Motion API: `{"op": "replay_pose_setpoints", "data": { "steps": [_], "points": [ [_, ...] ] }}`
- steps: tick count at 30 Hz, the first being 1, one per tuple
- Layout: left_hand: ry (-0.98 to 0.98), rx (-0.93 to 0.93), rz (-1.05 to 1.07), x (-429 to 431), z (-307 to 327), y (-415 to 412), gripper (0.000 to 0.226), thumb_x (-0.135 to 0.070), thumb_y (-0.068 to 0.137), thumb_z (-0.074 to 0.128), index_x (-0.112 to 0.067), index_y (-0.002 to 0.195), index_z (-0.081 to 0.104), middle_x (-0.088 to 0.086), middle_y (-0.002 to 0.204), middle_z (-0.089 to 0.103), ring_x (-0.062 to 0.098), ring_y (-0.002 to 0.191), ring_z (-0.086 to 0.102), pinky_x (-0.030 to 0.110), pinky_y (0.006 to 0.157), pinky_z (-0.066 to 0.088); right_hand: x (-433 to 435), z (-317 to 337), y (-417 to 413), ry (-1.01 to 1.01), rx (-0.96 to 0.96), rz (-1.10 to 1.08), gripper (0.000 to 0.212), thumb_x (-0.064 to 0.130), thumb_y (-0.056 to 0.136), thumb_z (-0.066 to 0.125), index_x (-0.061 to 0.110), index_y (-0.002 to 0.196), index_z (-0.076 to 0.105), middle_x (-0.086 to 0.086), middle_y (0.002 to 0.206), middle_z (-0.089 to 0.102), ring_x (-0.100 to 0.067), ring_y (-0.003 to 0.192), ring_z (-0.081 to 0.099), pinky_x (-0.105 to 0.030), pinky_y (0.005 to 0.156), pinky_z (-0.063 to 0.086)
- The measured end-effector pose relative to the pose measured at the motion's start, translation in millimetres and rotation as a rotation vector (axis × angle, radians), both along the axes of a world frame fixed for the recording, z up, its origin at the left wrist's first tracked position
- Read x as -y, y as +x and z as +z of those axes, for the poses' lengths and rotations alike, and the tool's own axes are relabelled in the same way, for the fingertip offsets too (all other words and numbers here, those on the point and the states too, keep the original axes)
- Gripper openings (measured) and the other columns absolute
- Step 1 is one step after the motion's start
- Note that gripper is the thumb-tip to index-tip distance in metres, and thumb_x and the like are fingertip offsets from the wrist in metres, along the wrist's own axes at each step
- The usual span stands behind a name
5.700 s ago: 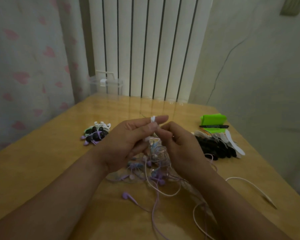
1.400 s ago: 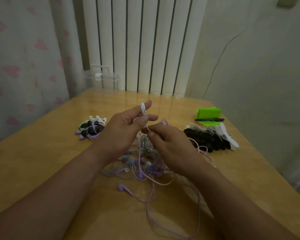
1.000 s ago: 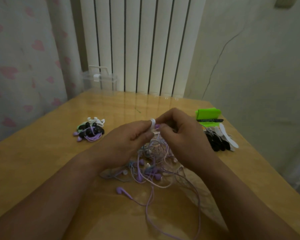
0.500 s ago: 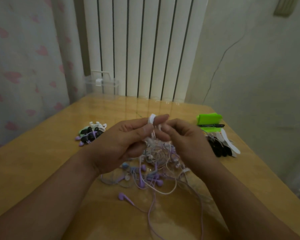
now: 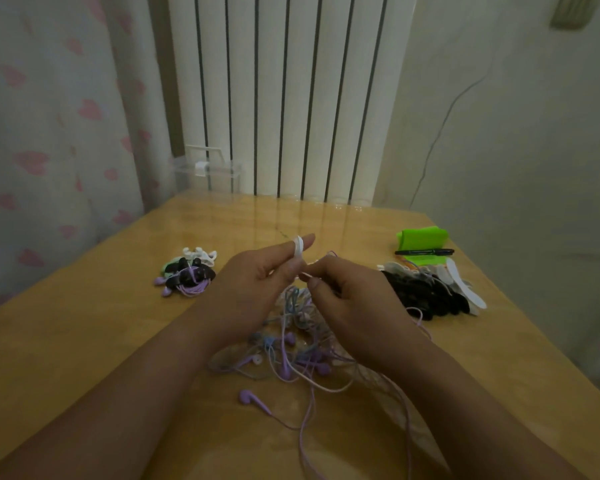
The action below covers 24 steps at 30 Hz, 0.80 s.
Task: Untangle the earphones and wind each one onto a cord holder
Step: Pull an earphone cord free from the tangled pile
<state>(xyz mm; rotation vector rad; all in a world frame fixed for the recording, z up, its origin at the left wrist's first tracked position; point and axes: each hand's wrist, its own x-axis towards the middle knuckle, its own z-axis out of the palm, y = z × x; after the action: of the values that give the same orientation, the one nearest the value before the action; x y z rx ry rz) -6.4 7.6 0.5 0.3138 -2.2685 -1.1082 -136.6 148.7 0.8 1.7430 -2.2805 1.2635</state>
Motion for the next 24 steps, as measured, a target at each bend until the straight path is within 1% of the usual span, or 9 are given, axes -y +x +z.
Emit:
{"op": "replay_pose_setpoints", "data": {
  "steps": [3,5,8,12,16,19,21,22,24],
  "points": [
    [-0.149,0.105,-0.007,3.3,-5.2,-0.8,0.034,-0.047,0.109,0.047,-0.037,0.135,0.066,-0.017,0.126,0.070,0.001,0.118,0.064,0.034,0.099,0.055,-2.7,4.9,0.2,-0.069,0.057,-0.002,0.013,0.016,0.102,0.056,0.024,0.101,0.066,0.011,0.070,0.060,-0.002,0.061,0.052,-0.016,0.053,0.038],
    [-0.238,0.147,0.002,3.9,-5.7,-0.3,0.031,-0.048,0.108,0.045,-0.029,0.112,0.069,-0.009,0.097,0.070,0.008,0.090,0.066,0.048,0.083,0.055,-5.0,8.1,-2.7,-0.109,0.083,0.002,0.013,0.013,0.100,0.056,0.025,0.097,0.062,0.003,0.071,0.059,-0.005,0.058,0.047,-0.019,0.051,0.036],
    [-0.240,0.169,-0.070,4.2,-2.2,1.6,0.029,-0.042,0.108,0.049,-0.022,0.104,0.070,-0.005,0.084,0.065,0.013,0.080,0.062,0.050,0.078,0.053,-9.2,14.5,-7.1,-0.168,0.080,0.035,0.014,0.013,0.101,0.059,0.026,0.099,0.064,0.002,0.074,0.063,-0.005,0.064,0.057,-0.022,0.053,0.043],
    [0.081,0.144,-0.341,-1.6,9.4,8.0,0.037,-0.034,0.107,0.049,-0.005,0.114,0.071,-0.001,0.079,0.059,0.011,0.064,0.045,0.025,0.060,0.041,-12.4,22.8,-17.4,-0.255,0.243,0.116,0.012,0.010,0.101,0.065,0.019,0.106,0.072,0.006,0.089,0.071,-0.006,0.079,0.067,-0.022,0.068,0.054],
    [0.357,-0.032,-0.455,-4.1,11.4,7.4,0.058,-0.036,0.107,0.049,0.017,0.128,0.053,0.023,0.083,0.050,0.017,0.058,0.030,0.025,0.053,0.028,-10.7,19.3,-22.0,-0.267,0.444,0.184,0.012,0.017,0.102,0.065,0.014,0.106,0.075,-0.007,0.092,0.073,-0.022,0.074,0.064,-0.033,0.068,0.057],
    [0.470,-0.124,-0.387,-6.3,9.2,2.9,0.053,-0.034,0.107,0.051,0.011,0.132,0.059,0.021,0.092,0.061,0.017,0.068,0.049,0.029,0.068,0.044,-4.8,11.6,-11.9,-0.193,0.450,0.190,0.020,0.017,0.106,0.057,0.019,0.114,0.075,-0.007,0.097,0.074,-0.022,0.081,0.069,-0.033,0.074,0.060],
    [0.446,-0.130,-0.323,-6.1,6.3,0.8,0.050,-0.032,0.104,0.050,0.010,0.125,0.065,-0.006,0.112,0.074,0.011,0.107,0.067,0.035,0.098,0.052,-0.1,6.9,-6.1,-0.166,0.427,0.147,0.021,0.019,0.106,0.057,0.022,0.117,0.074,0.000,0.102,0.076,-0.015,0.093,0.071,-0.034,0.083,0.061],
    [0.414,-0.126,-0.296,-6.1,5.3,-0.1,0.047,-0.032,0.103,0.051,0.008,0.118,0.070,-0.009,0.125,0.073,0.009,0.126,0.063,0.037,0.108,0.047,2.3,4.8,-5.0,-0.169,0.408,0.107,0.019,0.022,0.105,0.058,0.025,0.116,0.074,0.003,0.106,0.075,-0.010,0.098,0.070,-0.036,0.089,0.060],
    [0.374,-0.118,-0.259,-7.5,5.7,-1.1,0.043,-0.033,0.102,0.052,0.002,0.104,0.076,-0.015,0.139,0.066,0.000,0.137,0.053,0.033,0.113,0.039,4.9,2.6,-5.7,-0.198,0.396,0.025,0.014,0.025,0.103,0.063,0.031,0.110,0.074,0.008,0.111,0.070,-0.003,0.104,0.066,-0.039,0.096,0.056]
  ]
}}
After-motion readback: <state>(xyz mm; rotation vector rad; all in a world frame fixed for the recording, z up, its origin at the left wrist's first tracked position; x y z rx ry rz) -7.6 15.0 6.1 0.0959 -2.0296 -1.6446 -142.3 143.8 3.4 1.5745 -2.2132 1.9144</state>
